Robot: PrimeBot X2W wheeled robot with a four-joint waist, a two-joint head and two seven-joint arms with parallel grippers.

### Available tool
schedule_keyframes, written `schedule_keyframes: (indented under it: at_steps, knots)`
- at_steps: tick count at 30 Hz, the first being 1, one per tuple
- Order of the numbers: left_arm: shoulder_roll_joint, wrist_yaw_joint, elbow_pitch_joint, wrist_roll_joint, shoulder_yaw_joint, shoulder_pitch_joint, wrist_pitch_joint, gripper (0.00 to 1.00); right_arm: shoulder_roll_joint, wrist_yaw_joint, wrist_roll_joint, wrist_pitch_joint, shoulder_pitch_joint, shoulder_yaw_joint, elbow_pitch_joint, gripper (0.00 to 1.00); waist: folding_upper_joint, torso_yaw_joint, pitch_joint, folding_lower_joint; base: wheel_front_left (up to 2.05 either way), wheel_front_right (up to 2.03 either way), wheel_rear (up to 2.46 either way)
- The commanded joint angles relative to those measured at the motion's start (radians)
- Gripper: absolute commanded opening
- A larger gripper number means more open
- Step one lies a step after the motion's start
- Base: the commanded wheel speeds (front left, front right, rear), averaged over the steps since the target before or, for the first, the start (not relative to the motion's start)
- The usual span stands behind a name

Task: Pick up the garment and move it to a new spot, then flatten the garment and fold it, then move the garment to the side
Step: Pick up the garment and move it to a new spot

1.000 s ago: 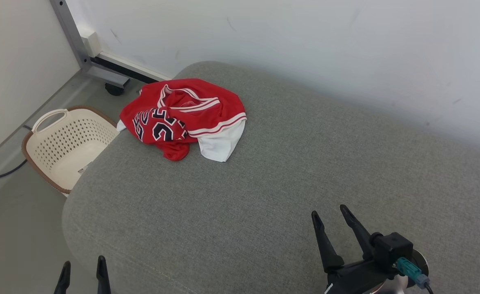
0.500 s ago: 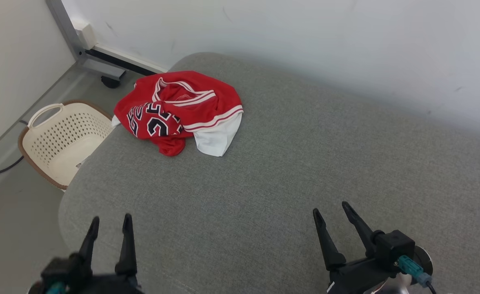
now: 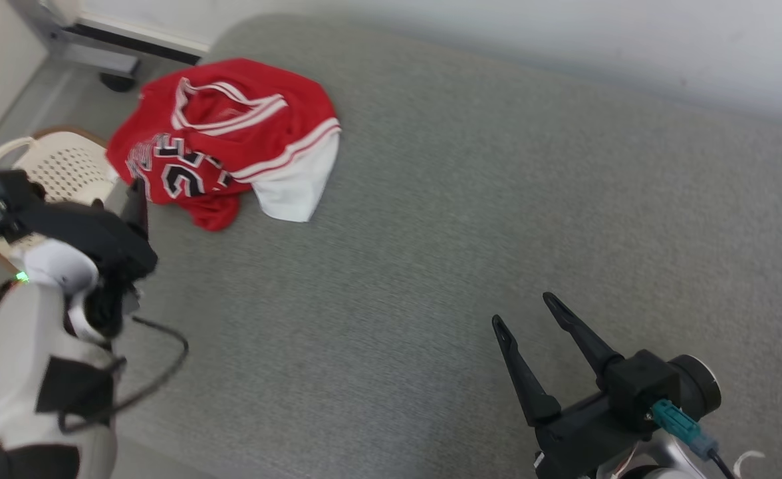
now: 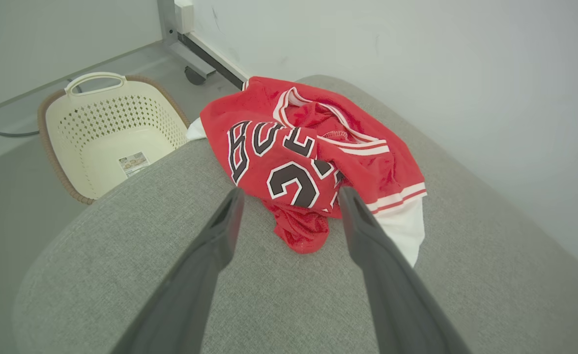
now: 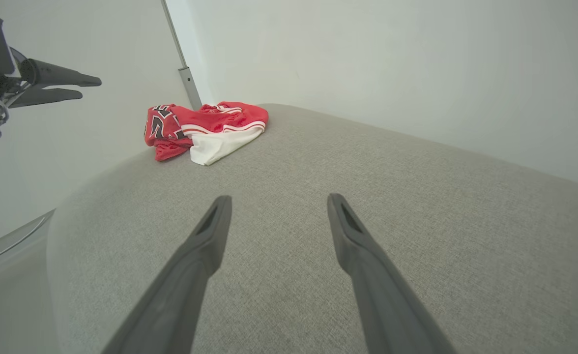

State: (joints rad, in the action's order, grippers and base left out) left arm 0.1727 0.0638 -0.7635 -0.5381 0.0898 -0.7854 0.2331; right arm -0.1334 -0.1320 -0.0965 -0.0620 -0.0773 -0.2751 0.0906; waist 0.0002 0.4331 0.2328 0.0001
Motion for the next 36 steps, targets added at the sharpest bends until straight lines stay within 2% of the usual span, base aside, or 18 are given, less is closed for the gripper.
schedule_keyframes:
  at_steps: [1, 5, 8, 11, 15, 18, 23, 24, 25, 30, 32, 36]
  knots:
    - [-0.004, -0.006, -0.013, -0.01, 0.003, -0.021, 0.015, 1.0, -0.007, 0.002, 0.008, -0.004, 0.013, -0.001, 0.013, 1.0, -0.0002, -0.094, 0.099, -0.0001, 0.0, 0.0, 0.0]
    - [0.025, -0.073, -0.1, -0.033, 0.025, -0.115, 0.117, 1.0, -0.03, 0.002, 0.02, -0.041, 0.035, -0.003, 0.099, 1.0, -0.0002, -0.136, 0.153, -0.0001, 0.0, 0.0, 0.0]
    - [0.053, -0.097, -0.132, -0.013, 0.013, -0.16, 0.144, 1.0, -0.045, 0.002, 0.028, -0.06, 0.064, 0.004, 0.156, 1.0, -0.0002, -0.167, 0.184, -0.0001, 0.0, 0.0, 0.0]
    - [0.091, -0.118, -0.143, -0.002, 0.015, -0.195, 0.138, 1.0, -0.056, 0.002, 0.035, -0.08, 0.09, 0.017, 0.215, 1.0, -0.0002, -0.196, 0.216, -0.0001, 0.0, 0.0, 0.0]
    - [0.094, -0.139, -0.165, -0.031, 0.043, -0.217, 0.133, 1.0, -0.061, 0.002, 0.049, -0.1, 0.136, 0.039, 0.278, 1.0, -0.0002, -0.215, 0.262, -0.0001, 0.0, 0.0, 0.0]
    - [0.11, -0.157, -0.188, 0.001, 0.023, -0.216, 0.115, 1.0, -0.065, 0.002, 0.056, -0.104, 0.161, 0.047, 0.309, 1.0, -0.0002, -0.225, 0.29, -0.0001, 0.0, 0.0, 0.0]
    - [0.103, -0.178, -0.236, -0.001, 0.026, -0.216, 0.078, 1.0, -0.064, 0.002, 0.067, -0.1, 0.176, 0.054, 0.335, 1.0, -0.0002, -0.23, 0.318, -0.0001, 0.0, 0.0, 0.0]
    - [0.101, -0.178, -0.248, 0.0, 0.024, -0.215, 0.072, 0.35, -0.062, 0.002, 0.067, -0.099, 0.174, 0.054, 0.334, 1.0, -0.0002, -0.23, 0.317, -0.0001, 0.0, 0.0, 0.0]
    - [0.096, -0.174, -0.259, -0.003, 0.024, -0.214, 0.065, 0.0, -0.061, 0.002, 0.065, -0.098, 0.173, 0.055, 0.329, 1.0, -0.0002, -0.23, 0.314, -0.0001, 0.0, 0.0, 0.0]
    - [0.108, -0.148, -0.291, -0.008, 0.018, -0.224, 0.052, 0.0, -0.059, 0.002, 0.047, -0.083, 0.142, 0.028, 0.295, 1.0, -0.0002, -0.231, 0.269, -0.0001, 0.0, 0.0, 0.0]
    - [0.125, -0.137, -0.287, -0.02, 0.028, -0.243, 0.054, 0.0, -0.056, 0.002, 0.038, -0.073, 0.117, 0.013, 0.278, 1.0, -0.0002, -0.232, 0.252, -0.0001, 0.0, 0.0, 0.0]
    - [0.173, -0.14, -0.28, -0.03, 0.038, -0.268, 0.078, 0.0, -0.031, 0.002, 0.019, -0.032, 0.077, -0.016, 0.215, 1.0, -0.0002, -0.238, 0.182, -0.0001, 0.0, 0.0, 0.0]
